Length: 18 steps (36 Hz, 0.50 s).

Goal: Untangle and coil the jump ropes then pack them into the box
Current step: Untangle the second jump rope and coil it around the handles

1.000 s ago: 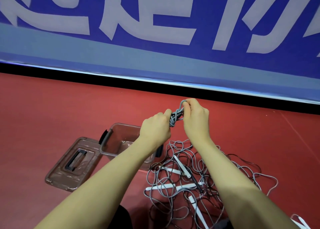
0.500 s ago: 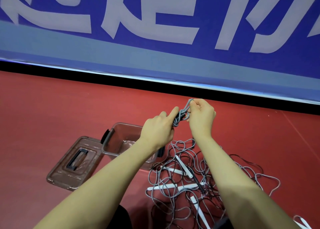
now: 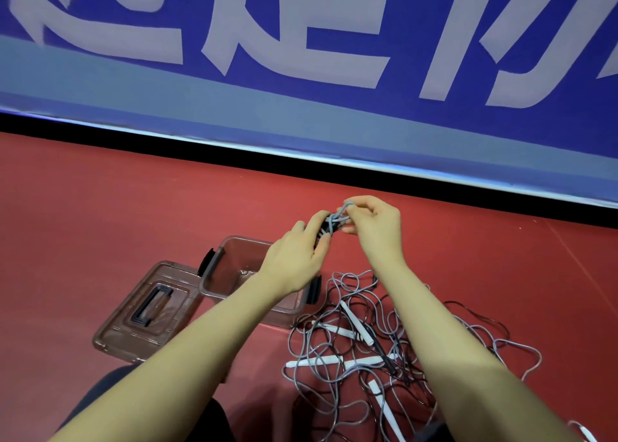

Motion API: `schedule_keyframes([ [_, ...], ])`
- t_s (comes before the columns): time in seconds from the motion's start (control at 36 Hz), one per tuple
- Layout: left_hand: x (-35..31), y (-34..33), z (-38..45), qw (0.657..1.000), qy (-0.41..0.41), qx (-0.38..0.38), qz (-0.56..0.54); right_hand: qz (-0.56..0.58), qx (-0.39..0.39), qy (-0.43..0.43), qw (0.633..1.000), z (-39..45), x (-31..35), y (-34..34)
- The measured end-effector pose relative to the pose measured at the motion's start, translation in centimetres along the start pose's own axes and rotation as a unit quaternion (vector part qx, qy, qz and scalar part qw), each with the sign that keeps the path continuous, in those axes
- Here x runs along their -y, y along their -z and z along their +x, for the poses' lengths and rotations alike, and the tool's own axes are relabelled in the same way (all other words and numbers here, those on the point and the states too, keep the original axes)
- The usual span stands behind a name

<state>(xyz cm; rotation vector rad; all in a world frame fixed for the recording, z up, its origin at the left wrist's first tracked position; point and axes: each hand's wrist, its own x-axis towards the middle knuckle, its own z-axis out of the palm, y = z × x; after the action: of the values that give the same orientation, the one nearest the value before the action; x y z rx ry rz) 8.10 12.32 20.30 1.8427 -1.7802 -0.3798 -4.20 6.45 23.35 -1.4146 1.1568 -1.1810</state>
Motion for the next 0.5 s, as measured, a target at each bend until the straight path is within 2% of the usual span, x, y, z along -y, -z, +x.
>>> schedule_keyframes([
  [0.11, 1.1, -0.3, 0.0, 0.995, 0.034, 0.002, -0.088, -0.018, 0.031, -0.014, 0.999, -0.2, -0.6, -0.4],
  [0.31, 2.4, -0.4, -0.5, 0.992, 0.070, -0.039, -0.098, 0.027, 0.035, -0.069, 0.997, -0.7, -1.4, -2.4],
  [0.42, 3.0, 0.0, -1.1, 0.994, 0.060, -0.056, -0.074, -0.092, 0.018, 0.009, 0.996, -0.7, -2.4, -4.1],
  [0.5, 3.2, 0.4, -1.0, 0.995, 0.077, -0.056, -0.043, -0.123, 0.012, 0.023, 0.992, -0.8, -2.5, -4.8],
])
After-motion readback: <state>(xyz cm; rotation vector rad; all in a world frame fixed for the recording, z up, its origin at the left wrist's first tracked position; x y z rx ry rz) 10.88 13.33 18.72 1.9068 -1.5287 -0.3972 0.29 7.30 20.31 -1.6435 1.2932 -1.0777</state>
